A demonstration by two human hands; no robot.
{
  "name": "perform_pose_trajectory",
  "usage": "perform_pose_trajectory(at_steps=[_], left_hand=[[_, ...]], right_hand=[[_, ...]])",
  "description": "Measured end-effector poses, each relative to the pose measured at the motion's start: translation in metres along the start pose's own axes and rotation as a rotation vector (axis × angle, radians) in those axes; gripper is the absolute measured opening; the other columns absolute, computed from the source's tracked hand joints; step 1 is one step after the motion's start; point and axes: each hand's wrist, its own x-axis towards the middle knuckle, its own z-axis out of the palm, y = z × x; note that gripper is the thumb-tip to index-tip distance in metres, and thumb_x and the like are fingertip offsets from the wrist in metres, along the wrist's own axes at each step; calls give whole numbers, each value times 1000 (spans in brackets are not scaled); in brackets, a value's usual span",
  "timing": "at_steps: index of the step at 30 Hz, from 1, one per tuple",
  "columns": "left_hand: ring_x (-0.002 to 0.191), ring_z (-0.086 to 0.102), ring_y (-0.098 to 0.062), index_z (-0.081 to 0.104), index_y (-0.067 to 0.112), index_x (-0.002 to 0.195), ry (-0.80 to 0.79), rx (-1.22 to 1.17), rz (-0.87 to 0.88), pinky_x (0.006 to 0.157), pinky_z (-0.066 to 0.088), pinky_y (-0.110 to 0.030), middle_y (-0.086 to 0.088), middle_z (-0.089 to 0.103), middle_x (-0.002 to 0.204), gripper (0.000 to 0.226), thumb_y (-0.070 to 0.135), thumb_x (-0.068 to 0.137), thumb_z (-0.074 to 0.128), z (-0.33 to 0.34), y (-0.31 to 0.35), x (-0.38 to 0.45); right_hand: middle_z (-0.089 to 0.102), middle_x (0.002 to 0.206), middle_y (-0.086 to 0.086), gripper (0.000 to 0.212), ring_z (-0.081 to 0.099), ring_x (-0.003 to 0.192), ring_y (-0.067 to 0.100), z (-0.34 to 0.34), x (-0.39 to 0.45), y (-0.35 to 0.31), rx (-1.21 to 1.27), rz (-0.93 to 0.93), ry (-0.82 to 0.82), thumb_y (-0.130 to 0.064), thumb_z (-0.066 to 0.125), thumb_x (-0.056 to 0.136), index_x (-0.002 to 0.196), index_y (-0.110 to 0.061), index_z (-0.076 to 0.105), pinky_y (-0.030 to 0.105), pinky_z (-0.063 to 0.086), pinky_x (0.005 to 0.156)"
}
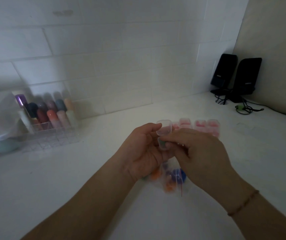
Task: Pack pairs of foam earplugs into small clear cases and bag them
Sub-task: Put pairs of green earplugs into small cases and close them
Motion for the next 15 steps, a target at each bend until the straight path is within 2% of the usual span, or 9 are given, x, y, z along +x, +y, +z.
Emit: perform_pose_trajectory(at_steps=[2,5,7,9,10,12,13,15], left_hand=[[58,56,-18,53,-3,118,7,16,-1,61,52,-28,-16,61,92,38,15,84,50,0,0,1],[75,56,-21,52,-4,124,22,34,-7,74,47,-28,-18,58,104,44,17,85,50,-1,1,1],[81,58,-24,53,-6,123,14,29,-10,74,52,-31,-19,60,101,43,16,86,49,-2,2,0],[83,62,-27,58,-8,115,26,6,-8,78,57,-38,-21,63,97,38,15,86,50,-2,3,-1],[85,64,-28,60,-9,113,46,3,-4,82,57,-41,-23,64,98,37,14,85,51,-2,5,-1],[90,64,-30,61,-10,115,111,24,16,85,55,-46,-23,64,99,39,15,86,52,-5,10,0],[92,63,-31,61,-10,117,139,23,33,85,55,-47,-22,64,99,39,15,88,52,-7,14,0],[91,63,-31,61,-10,115,186,1,68,84,55,-48,-22,64,98,36,15,91,50,-11,21,0]], right_hand=[[68,100,-23,23,59,84,-4,1,0,1,19,-10,-11,-33,54,87,99,-41,72,16,47,68],[62,106,-26,22,49,79,-12,1,-1,2,17,-43,-41,-34,56,87,102,-43,70,12,42,63],[59,104,-25,24,50,71,-13,-5,0,1,4,-63,-35,-40,55,87,107,-45,66,8,35,60],[59,97,-23,24,52,65,-9,-17,2,1,67,-39,41,-44,57,87,109,-43,65,10,35,58],[61,92,-22,22,53,61,-4,-25,4,2,135,-1,94,-44,59,85,106,-41,66,14,38,57],[61,81,-17,11,53,57,5,-42,8,5,228,90,165,-39,64,78,88,-37,68,21,41,54],[59,78,-16,3,52,59,5,-49,9,9,211,121,142,-36,64,74,76,-36,66,23,41,55],[55,85,-18,5,49,73,0,-59,8,17,87,158,-69,-38,63,69,64,-37,61,24,38,64]])
